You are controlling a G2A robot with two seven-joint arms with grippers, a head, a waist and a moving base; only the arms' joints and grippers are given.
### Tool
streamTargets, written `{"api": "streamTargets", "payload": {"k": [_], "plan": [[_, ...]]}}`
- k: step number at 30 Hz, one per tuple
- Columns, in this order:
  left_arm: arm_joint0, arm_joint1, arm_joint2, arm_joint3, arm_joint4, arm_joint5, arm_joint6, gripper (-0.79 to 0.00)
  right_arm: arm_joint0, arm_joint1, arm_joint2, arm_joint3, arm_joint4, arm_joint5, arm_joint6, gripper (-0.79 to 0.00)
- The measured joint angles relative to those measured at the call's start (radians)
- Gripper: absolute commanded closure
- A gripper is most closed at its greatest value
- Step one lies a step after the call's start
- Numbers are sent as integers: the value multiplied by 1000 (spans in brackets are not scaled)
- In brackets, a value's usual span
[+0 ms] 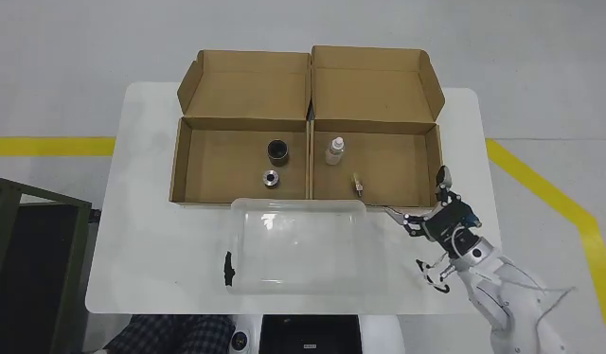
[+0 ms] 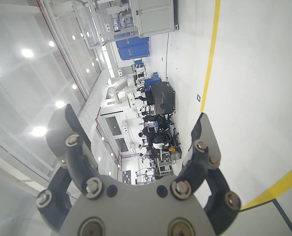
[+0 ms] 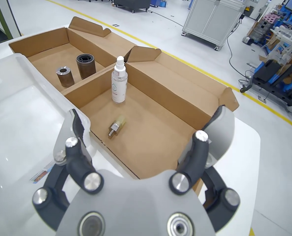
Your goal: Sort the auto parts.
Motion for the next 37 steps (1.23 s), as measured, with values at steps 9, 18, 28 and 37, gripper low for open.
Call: {"api": "streamTargets", "payload": {"k": [9, 18, 28, 37], "plan": [[0, 0, 0, 0, 0, 0, 0, -785, -36, 4, 20, -5, 2, 13, -14, -785], [0, 0, 0, 0, 0, 0, 0, -785, -36, 4, 20, -5, 2, 13, -14, -785], [0, 0, 0, 0, 0, 0, 0, -785, -36, 4, 20, -5, 2, 13, -14, -785], [0, 0, 0, 0, 0, 0, 0, -785, -36, 4, 20, -5, 2, 13, -14, -785]]}}
